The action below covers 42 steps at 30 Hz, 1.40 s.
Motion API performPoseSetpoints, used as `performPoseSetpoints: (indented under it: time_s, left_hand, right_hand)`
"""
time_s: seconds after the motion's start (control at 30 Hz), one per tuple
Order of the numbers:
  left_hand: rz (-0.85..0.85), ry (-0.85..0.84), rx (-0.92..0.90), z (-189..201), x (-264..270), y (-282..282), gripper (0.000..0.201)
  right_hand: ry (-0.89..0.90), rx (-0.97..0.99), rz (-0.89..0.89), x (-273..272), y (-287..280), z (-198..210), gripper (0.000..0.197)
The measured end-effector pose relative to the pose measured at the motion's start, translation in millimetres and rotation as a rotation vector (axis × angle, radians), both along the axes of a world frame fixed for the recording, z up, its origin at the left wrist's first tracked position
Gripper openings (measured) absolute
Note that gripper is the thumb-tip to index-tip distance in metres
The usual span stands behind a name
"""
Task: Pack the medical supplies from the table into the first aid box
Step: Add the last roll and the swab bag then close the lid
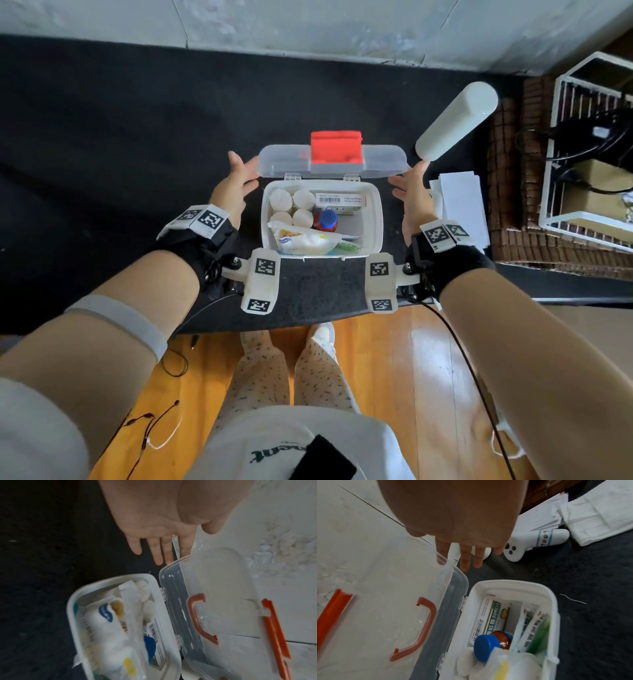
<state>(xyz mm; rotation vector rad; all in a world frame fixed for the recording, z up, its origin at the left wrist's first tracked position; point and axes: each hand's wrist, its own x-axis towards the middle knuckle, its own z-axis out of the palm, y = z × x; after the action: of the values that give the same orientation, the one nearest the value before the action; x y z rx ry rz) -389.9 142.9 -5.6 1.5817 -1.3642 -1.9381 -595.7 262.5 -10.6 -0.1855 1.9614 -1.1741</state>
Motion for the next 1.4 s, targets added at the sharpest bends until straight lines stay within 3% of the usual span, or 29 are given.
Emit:
performPoseSetpoints:
  time_s: [0.2,0.33,0.47,0.6,0.7,1.0,1.13,1.4]
  left_hand:
    - [0.031,-0.006,0.054,-13,12,24,0.058]
    - [0.040,-0.053,0.050,-22,14,41,0.045]
    - [-0.080,-0.116,-0.006,-36,18,49,0.048]
    - [-0.225,-0.229,-0.127,-49,19,52,0.059]
    - [-0.256,-0.263,-0.112,-54,20,50,0.058]
    - [-0.165,-0.228,-0.045,-40,16,59,0.060]
    - [-0.131,-0.217,-0.026,-38,17,61,0.060]
    - [-0.122,-0.180,-0.024,-40,21,64,0.058]
  right_hand:
    - [-0.002,-0.020,0.088,5,28,-20,0.060]
    - [-0.037,0.058,0.112,11,44,-33,0.060]
    - [-0.058,0.052,0.140,17,56,-41,0.049]
    - [-0.025,0.052,0.270,27,57,-48,0.068]
    - [0.064,0.057,0.310,31,52,-49,0.057]
    - [0.156,-0.003,0.347,45,56,-59,0.092]
    - [0.290,0.113,0.457,47,62,-66,0.136]
    - [0.395,0.069,0.205,64,62,-90,0.133]
